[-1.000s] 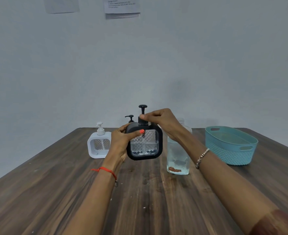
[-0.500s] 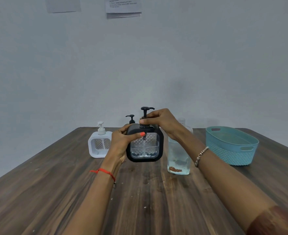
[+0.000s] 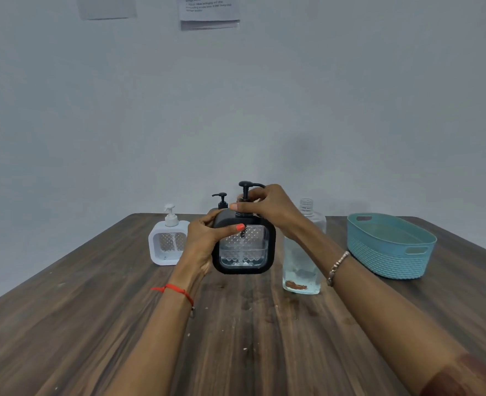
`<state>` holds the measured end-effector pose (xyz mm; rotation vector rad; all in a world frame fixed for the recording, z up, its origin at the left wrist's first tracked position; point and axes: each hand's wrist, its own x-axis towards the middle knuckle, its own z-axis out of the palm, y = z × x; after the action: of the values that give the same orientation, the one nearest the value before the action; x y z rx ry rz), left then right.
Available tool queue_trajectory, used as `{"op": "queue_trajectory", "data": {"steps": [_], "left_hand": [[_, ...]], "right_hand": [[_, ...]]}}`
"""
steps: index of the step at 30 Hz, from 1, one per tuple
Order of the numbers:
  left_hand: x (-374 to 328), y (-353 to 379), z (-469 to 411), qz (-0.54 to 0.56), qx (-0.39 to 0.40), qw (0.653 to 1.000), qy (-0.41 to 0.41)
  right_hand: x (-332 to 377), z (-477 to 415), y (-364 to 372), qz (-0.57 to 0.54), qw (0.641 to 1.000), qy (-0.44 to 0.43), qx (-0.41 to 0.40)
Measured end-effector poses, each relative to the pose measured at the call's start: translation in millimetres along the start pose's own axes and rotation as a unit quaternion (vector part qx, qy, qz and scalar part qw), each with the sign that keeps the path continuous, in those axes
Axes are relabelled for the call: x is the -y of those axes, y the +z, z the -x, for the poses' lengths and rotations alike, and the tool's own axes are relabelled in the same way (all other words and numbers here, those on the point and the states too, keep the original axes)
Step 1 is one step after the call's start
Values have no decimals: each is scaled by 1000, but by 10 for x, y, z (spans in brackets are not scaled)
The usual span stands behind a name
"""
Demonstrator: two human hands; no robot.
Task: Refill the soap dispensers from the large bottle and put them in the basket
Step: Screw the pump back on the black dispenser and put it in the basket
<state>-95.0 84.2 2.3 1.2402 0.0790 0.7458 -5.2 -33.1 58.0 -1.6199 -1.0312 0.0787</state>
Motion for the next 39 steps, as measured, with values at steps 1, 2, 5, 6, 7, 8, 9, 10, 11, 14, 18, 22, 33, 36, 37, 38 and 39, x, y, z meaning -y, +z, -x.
{"op": "queue_trajectory", "data": {"steps": [1, 2, 5, 6, 7, 8, 9, 10, 11, 14, 18, 22, 33, 36, 37, 38, 39], "left_hand": [[-14, -12, -5, 3, 8, 1000, -7], [-29, -25, -7, 8, 17, 1000, -13], [-57, -51, -9, 22, 35, 999, -26], [-60, -59, -10, 24, 35, 999, -26], [-60, -64, -12, 26, 33, 999, -24], [-59, -66, -12, 25, 30, 999, -23], [-57, -64, -14, 23, 25, 999, -20], [-54, -60, -14, 20, 18, 1000, -16], [-49, -52, -15, 15, 8, 1000, -10], [-38, -33, -23, -13, -24, 1000, 12], [-6, -19, -27, -44, -45, 998, 32], [44, 9, -39, -69, -52, 995, 50], [-97, -98, -19, -12, -9, 1000, 10], [-145, -113, 20, 1, 21, 1000, -16], [-148, -112, 32, 8, 29, 999, -23], [-148, -113, 46, 14, 36, 999, -27], [-149, -112, 57, 18, 40, 999, -29]], "right_hand": [[-9, -1, -30, -33, 999, 5, 42], [-24, -6, -59, -67, 995, 7, 73], [-33, -19, -100, -123, 986, 8, 113], [-28, -18, -93, -128, 986, 11, 107], [-21, -17, -78, -128, 987, 15, 94], [-14, -14, -62, -126, 989, 19, 79], [-7, -15, -43, -118, 991, 20, 64], [2, -11, -22, -107, 993, 20, 49], [16, -5, 1, -92, 995, 20, 32], [51, 29, 99, -63, 997, 16, -29], [88, 99, 248, -34, 992, 11, -125], [104, 163, 425, 49, 973, -5, -227], [90, 73, 56, -15, 1000, -3, -5], [96, 18, -31, -54, 994, 18, 94], [100, 11, -37, -65, 991, 22, 114], [95, 6, -32, -80, 989, 25, 123], [87, 9, -20, -100, 987, 29, 120]]}}
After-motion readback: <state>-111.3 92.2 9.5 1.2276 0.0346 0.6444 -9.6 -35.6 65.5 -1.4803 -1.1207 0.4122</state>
